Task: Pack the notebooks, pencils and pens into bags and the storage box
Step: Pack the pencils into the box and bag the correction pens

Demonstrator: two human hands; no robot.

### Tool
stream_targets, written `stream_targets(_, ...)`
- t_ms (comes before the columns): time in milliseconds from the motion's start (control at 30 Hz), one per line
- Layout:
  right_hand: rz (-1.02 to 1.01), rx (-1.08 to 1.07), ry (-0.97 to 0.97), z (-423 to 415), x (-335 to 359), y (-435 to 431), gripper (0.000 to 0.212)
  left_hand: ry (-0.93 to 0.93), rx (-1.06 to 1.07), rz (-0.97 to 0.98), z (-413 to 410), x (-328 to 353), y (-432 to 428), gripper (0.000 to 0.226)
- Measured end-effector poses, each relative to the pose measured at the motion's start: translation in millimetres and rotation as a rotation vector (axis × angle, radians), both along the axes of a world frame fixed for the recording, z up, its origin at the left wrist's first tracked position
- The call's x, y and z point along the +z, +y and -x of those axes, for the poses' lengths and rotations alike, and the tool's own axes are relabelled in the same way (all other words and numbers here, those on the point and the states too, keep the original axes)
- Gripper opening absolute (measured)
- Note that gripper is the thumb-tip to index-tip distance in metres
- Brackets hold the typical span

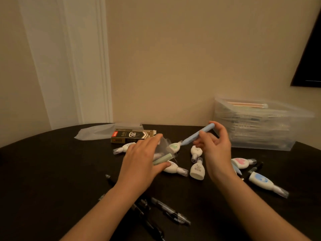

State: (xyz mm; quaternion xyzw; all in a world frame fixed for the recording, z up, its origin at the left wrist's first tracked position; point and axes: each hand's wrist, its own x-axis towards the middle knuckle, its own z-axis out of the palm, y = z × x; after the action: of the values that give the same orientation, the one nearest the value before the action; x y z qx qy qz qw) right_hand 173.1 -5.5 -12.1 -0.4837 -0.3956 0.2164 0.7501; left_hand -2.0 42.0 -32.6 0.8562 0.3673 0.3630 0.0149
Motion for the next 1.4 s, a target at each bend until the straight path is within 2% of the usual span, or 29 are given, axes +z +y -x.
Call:
stream_targets(67,-0.033,0.012,0.038,4,-4,-2,0.032,-0.02,-0.003,0.014,0,0,0,0.08)
stream_targets(500,0.019,0.128,-0.056,23,-12,-5,0.035,0.038,-0.043,0.018,-3,0,-6,0.078)
stream_targets(600,0.032,0.185,-0.15,27,-16,-7,0.027,0.026,-0.037,0.022,-4,-1,-6,0.079)
stream_targets(733,0.059,0.167,-0.377,28,-22,-8,0.018,-0.008,-0.021,0.046,-2,-2,-5,0.081)
stream_targets(833,0.099,0.228,-0.414,29,-24,-8,0.014,-0.025,-0.03,0.059,-3,-2,-6,0.082)
stream_targets(1000,0.211,0.32,-0.422,32,-20,-11,0.047,-0.112,-0.039,0.068,-2,-3,-5,0.079)
stream_targets(1133,0.299,0.411,-0.451,30,-17,-17,0.037,-0.092,-0.017,0.057,0,-6,-3,0.079)
stream_targets(1200,0.307,0.429,-0.514,27,-17,-19,0.042,-0.066,-0.017,0.065,-1,-6,-4,0.08)
stream_targets(1300,0.256,0.403,-0.575,22,-16,-22,0.055,-0.057,-0.025,0.07,-3,-4,-6,0.079)
stream_targets(1400,0.19,0.203,-0.711,7,-12,-19,0.038,-0.042,-0.025,0.037,-5,-1,-8,0.079)
